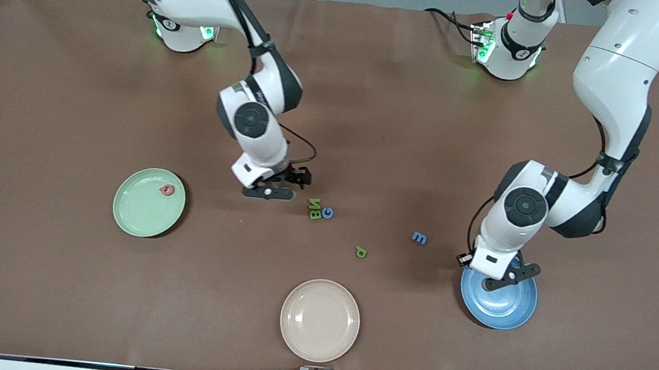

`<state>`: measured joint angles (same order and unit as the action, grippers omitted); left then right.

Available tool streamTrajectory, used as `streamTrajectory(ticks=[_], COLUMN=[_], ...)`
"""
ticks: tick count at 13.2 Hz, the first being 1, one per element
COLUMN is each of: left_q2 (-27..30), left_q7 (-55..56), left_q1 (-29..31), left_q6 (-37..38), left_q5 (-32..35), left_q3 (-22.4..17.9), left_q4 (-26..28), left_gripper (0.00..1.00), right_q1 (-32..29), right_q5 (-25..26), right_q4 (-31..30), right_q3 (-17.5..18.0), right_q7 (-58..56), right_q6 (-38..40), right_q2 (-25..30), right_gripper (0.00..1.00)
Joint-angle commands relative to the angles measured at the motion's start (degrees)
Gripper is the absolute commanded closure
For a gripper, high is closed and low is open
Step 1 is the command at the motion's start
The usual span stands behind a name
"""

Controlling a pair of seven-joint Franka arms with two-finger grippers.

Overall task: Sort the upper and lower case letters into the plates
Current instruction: 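Drop the x on the blue plate while the right gripper grasps green M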

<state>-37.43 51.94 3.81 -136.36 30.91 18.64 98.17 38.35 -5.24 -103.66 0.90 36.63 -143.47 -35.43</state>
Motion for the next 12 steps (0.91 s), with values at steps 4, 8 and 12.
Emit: streamTrajectory(ticks=[4, 8, 12], left_q2=[-2.66, -0.98, -1.42], left_q7=[-7.82, 0.67, 19.12], left_q1=[4.28, 3.66, -0.71], left_q6=[-1.80, -0.92, -0.92], left_q5=[0.91, -5.77, -5.86], left_q3=[0.86, 4.37, 6.14], left_q4=[-2.45, -2.45, -1.75], left_gripper=[0.00, 0.00, 0.00], right_q1=[3.67, 5.60, 5.60], right_q5=[0.32, 0.50, 1.73], right_q4=[10.23, 10.41, 10.59], right_q3=[-1.43, -3.27, -3.37], right_q7=[5.03, 5.12, 5.21], right_q6=[0.83, 0.65, 0.39], right_q2=[-7.54, -8.51, -9.30], right_gripper=[0.05, 0.26, 0.39])
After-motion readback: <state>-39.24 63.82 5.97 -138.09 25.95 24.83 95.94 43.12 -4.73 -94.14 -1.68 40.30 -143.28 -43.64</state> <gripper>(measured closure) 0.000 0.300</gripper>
